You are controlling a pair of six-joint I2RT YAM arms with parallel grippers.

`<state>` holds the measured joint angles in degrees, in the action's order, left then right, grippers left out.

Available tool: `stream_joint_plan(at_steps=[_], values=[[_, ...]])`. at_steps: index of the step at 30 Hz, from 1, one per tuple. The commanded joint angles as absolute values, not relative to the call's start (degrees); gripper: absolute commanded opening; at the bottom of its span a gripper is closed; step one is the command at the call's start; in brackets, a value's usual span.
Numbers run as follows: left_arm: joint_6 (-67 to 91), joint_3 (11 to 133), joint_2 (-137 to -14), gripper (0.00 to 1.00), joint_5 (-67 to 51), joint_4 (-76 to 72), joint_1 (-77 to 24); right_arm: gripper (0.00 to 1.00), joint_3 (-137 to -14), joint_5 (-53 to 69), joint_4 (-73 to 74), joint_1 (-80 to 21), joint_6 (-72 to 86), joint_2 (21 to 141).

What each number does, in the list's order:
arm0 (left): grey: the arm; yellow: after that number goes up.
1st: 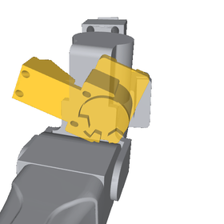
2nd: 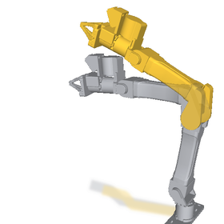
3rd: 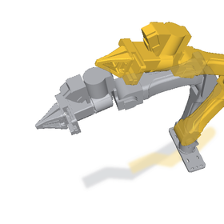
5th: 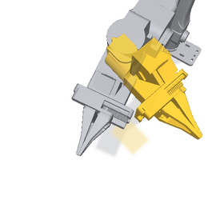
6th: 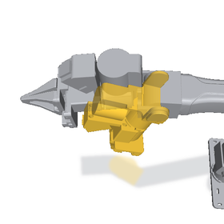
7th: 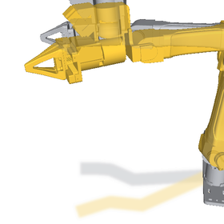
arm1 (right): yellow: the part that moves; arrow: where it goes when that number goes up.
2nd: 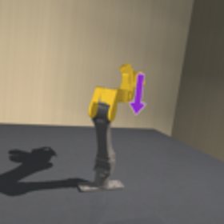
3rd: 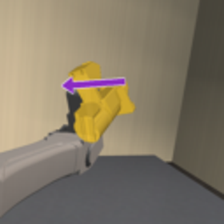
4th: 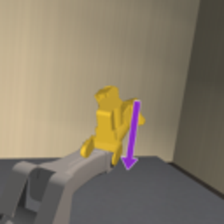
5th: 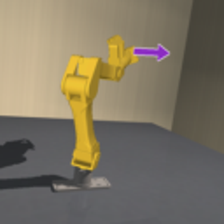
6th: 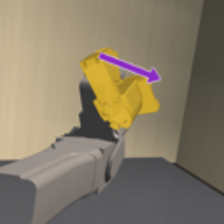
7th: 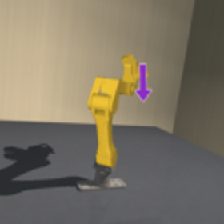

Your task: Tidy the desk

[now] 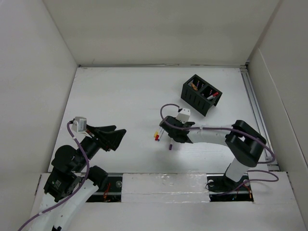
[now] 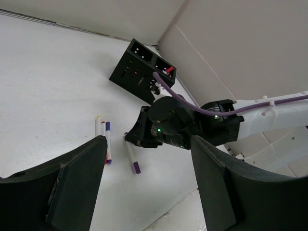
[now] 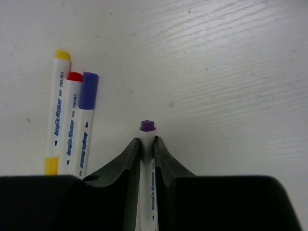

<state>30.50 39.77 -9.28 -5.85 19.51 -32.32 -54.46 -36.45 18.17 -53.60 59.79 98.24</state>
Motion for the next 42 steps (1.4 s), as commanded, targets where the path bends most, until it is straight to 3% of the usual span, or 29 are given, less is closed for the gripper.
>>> stream_joint_plan(at_steps=[1, 9, 19, 31, 42], values=[[30.06, 39.38, -9.23, 0.67, -6.50, 16.87, -32.61, 0.00, -52.56, -38.05, 18.46, -53.26, 61.44, 90.29], [30.06, 39.64, -9.58, 0.66, -6.59, 17.22, -32.61, 0.00, -52.64, -43.33, 19.42, -50.10, 60.47, 81.31], [29.97, 39.29, -9.05, 0.67, -6.77, 16.79, -32.61, 0.00, -60.28, -45.00, 16.27, -32.53, 53.09, 71.55], [30.06, 39.29, -8.53, 0.67, -6.59, 16.79, -32.61, 0.00, -75.32, -55.28, 18.46, -17.06, 45.62, 81.38], [30.15, 39.46, -9.41, 0.66, -6.42, 17.31, -32.61, 0.00, -80.77, -58.18, 18.28, -14.85, 43.77, 95.62]])
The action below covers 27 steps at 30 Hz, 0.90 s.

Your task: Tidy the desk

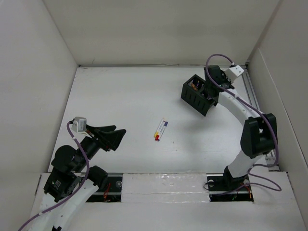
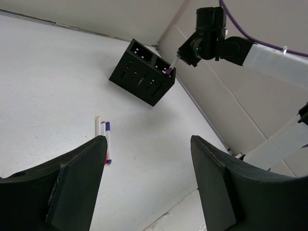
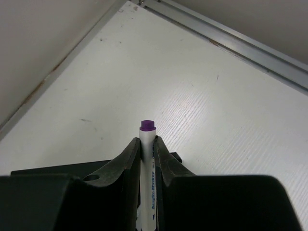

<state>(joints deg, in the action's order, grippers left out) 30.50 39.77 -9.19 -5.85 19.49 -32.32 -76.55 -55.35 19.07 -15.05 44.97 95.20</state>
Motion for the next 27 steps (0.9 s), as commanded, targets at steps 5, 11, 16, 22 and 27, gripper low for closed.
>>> stream_joint_plan(at_steps=[5, 11, 16, 22, 27], values=[[30.23, 39.55, -9.84, 0.66, -6.42, 17.31, -32.61, 0.00, -82.08, -61.07, 16.87, -14.85, 41.40, 99.13], [30.23, 39.46, -9.75, 0.66, -6.42, 17.22, -32.61, 0.00, -81.39, -64.16, 15.04, -14.85, 41.57, 99.93], [30.23, 39.37, -9.75, 0.66, -6.33, 16.88, -32.61, 0.00, -81.30, -66.35, 14.50, -16.00, 41.39, 101.69], [30.15, 39.29, -9.31, 0.66, -6.33, 16.87, -32.61, 0.04, -82.96, -73.63, 15.98, -21.78, 42.44, 105.72], [30.15, 39.29, -9.49, 0.66, -6.33, 17.14, -32.61, 0.28, -86.13, -77.25, 24.69, -24.16, 50.00, 108.46]])
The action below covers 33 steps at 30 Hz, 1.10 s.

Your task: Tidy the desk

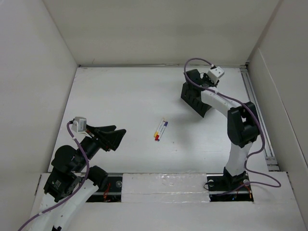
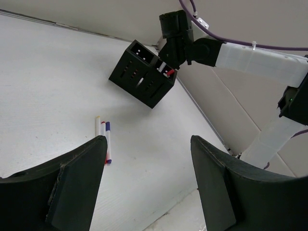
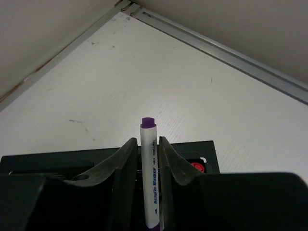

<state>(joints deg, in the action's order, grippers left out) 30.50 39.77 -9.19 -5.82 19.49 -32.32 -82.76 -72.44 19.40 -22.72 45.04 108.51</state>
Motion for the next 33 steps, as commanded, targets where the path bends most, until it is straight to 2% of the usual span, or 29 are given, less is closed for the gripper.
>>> stream_joint_plan(at_steps=[1, 7, 9, 11, 12, 14, 15, 16, 18, 23, 27, 30, 33], values=[[30.23, 39.29, -9.41, 0.66, -6.24, 16.88, -32.61, 0.31, -86.48, -77.26, 26.52, -24.87, 51.14, 108.20], [30.23, 39.38, -9.32, 0.66, -6.33, 16.88, -32.61, 0.48, -83.15, -72.52, 22.96, -28.04, 48.71, 99.24], [30.15, 39.37, -9.75, 0.66, -6.42, 17.05, -32.61, 0.49, -81.21, -68.22, 20.13, -29.70, 46.49, 94.95], [30.23, 39.55, -9.67, 0.66, -6.24, 17.23, -32.61, 0.43, -79.81, -64.97, 18.56, -32.24, 45.19, 92.12], [30.15, 39.46, -9.41, 0.66, -6.15, 17.23, -32.61, 0.32, -77.54, -63.82, 17.67, -33.39, 44.48, 90.72], [30.23, 39.29, -9.14, 0.67, -6.24, 16.79, -32.61, 0.21, -74.63, -59.36, 13.74, -35.93, 41.76, 87.20], [30.23, 39.29, -9.23, 0.66, -6.33, 16.87, -32.61, 0.05, -71.83, -57.93, 13.10, -38.64, 41.75, 86.49], [30.23, 39.46, -9.49, 0.66, -6.42, 17.14, -32.61, 0.01, -70.68, -56.27, 12.66, -39.98, 41.84, 85.61], [30.23, 39.38, -9.40, 0.66, -6.33, 17.05, -32.61, 0.00, -66.74, -48.29, 12.66, -44.35, 44.72, 85.60], [30.15, 39.55, -10.11, 0.66, -6.68, 17.14, -32.61, 0.00, -62.14, -39.57, 9.76, -48.42, 50.52, 89.28], [30.15, 39.29, -9.84, 0.67, -6.50, 16.87, -32.61, 0.32, -62.05, -40.78, 10.98, -50.88, 55.10, 94.72], [30.15, 39.55, -10.28, 0.66, -6.59, 17.23, -32.61, 0.40, -62.67, -38.58, 10.55, -51.50, 55.90, 98.60], [30.15, 39.29, -9.76, 0.66, -6.50, 16.87, -32.61, 0.40, -63.37, -38.41, 10.63, -52.29, 56.16, 100.89]])
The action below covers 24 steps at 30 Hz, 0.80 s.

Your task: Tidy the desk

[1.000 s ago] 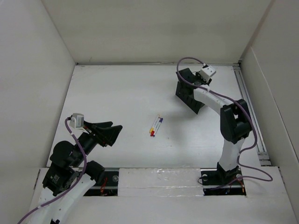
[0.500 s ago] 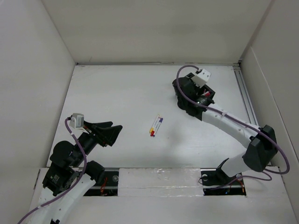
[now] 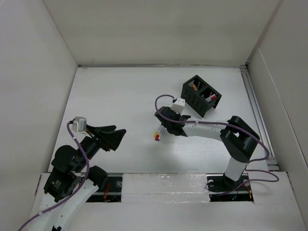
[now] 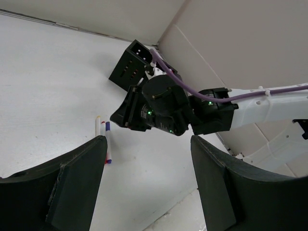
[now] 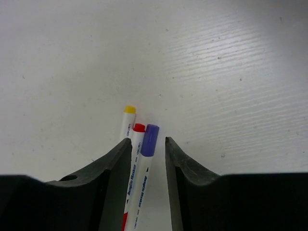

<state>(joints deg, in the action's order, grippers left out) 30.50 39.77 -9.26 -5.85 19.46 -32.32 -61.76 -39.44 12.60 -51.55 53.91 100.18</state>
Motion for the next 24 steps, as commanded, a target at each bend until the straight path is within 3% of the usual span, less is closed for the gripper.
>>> stream_joint_plan(at_steps=[1, 8, 24], values=[[30.15, 39.29, -10.02, 0.66, -6.59, 16.87, -32.61, 0.40, -63.54, -38.23, 10.81, -52.29, 56.68, 101.94], [30.15, 39.37, -9.93, 0.66, -6.50, 17.14, -32.61, 0.32, -62.40, -37.89, 11.07, -52.82, 59.50, 102.92], [30.15, 39.38, -9.05, 0.66, -6.59, 16.79, -32.61, 0.26, -62.93, -37.18, 12.22, -52.82, 60.82, 107.58]])
